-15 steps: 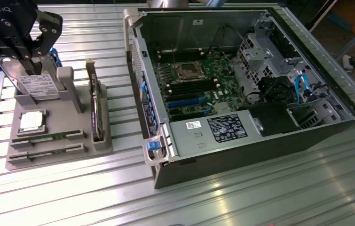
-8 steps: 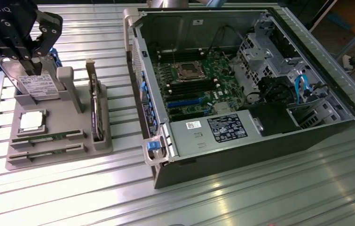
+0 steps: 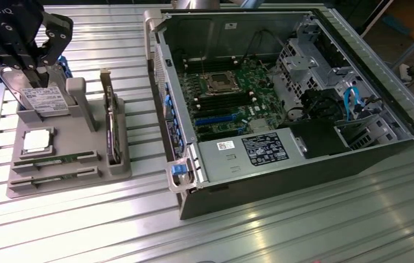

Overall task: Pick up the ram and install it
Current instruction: 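Pick up the ram and move it above insertion slot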

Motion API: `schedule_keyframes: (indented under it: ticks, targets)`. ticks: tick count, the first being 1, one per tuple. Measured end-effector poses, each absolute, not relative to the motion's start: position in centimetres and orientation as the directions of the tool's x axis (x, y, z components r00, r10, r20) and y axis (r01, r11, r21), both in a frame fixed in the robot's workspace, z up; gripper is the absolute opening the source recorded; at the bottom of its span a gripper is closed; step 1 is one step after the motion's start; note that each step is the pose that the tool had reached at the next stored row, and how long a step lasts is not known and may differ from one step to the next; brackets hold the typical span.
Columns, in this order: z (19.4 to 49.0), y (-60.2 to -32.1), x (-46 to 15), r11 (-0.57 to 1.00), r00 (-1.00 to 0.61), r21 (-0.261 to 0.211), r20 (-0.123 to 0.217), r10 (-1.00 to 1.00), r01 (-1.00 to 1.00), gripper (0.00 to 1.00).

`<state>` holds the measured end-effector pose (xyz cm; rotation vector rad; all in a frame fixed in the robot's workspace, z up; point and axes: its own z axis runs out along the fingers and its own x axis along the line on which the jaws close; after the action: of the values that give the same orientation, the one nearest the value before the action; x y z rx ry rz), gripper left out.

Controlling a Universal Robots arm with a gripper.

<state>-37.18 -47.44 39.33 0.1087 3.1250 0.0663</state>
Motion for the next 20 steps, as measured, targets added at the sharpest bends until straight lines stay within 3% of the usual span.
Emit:
schedule_keyframes:
  ticks: [20]
  targets:
    - [39.33,-47.57,-37.18,0.996,-0.997,0.043,-0.013,-0.08,-0.081,0.11]
